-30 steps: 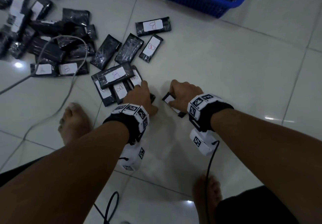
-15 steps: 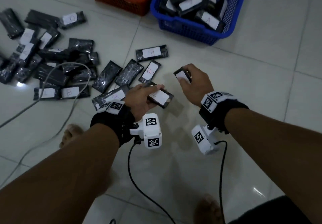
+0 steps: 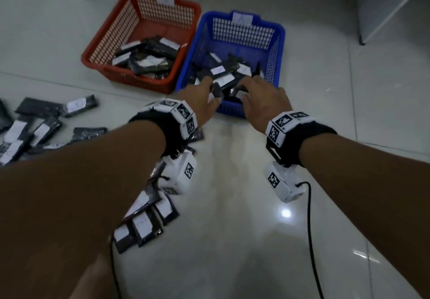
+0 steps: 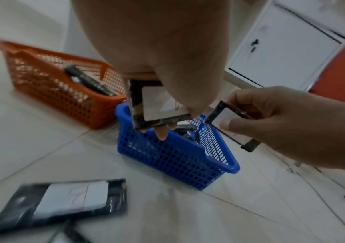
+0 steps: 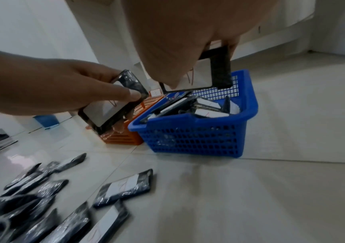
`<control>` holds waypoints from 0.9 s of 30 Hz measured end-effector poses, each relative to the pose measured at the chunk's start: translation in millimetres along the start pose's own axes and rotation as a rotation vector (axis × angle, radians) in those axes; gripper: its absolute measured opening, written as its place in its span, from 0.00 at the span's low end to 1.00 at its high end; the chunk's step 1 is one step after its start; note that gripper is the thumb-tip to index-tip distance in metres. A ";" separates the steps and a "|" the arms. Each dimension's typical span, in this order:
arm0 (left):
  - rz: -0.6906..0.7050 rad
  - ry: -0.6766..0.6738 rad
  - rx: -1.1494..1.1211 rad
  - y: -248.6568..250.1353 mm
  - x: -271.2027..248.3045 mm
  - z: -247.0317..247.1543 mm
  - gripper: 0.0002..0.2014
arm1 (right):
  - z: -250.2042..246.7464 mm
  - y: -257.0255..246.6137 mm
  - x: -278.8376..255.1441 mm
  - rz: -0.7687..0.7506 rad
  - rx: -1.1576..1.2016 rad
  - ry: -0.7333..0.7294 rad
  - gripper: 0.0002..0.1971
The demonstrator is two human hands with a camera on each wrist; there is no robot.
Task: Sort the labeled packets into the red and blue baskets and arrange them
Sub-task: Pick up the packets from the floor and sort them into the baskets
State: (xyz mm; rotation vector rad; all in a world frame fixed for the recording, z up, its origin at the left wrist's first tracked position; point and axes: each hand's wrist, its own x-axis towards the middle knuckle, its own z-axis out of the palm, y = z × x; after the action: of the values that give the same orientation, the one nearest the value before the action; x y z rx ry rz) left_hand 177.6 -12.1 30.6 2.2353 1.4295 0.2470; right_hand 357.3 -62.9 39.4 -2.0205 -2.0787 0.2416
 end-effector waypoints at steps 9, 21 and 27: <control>0.212 -0.107 0.257 -19.4 104.5 -1.9 0.16 | 12.5 33.6 42.5 0.099 -0.044 -0.116 0.18; 0.268 0.343 0.341 -55.7 32.5 0.5 0.19 | 51.2 -12.3 32.3 -0.146 -0.094 0.210 0.13; 0.044 0.029 0.229 -94.3 -66.1 29.6 0.13 | 104.9 -54.2 -4.5 -0.408 0.058 -0.035 0.10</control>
State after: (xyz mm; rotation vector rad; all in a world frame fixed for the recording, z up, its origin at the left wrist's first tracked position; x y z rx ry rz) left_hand 84.0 -47.1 -33.9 2.4566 1.4908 0.1365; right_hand 276.1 -64.8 -46.5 -1.5238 -2.4127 0.2593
